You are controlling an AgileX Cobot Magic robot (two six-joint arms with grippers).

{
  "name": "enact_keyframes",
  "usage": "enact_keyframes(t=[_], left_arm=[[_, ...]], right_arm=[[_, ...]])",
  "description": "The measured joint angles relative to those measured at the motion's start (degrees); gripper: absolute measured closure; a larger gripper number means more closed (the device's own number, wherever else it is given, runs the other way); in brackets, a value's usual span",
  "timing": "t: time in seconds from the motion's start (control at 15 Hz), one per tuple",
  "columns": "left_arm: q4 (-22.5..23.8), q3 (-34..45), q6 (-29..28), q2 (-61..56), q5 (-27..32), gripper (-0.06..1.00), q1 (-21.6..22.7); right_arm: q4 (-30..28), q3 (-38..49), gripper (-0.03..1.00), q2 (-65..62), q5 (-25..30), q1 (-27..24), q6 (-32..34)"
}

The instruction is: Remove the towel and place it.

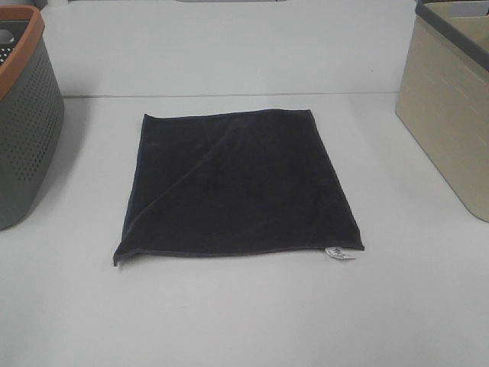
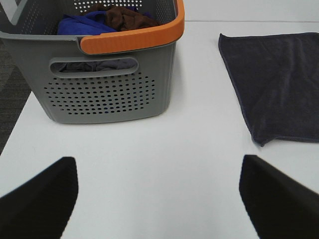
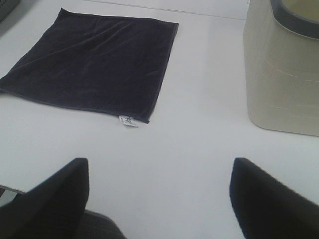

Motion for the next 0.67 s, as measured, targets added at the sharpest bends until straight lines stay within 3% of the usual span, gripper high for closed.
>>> enact_keyframes(t=[0.67], left_arm=[[0.00, 0.00, 0.00, 0.00, 0.00, 0.13, 0.00]], right_arm=[[0.06, 0.00, 0.20, 0.00, 0.00, 0.00, 0.00]])
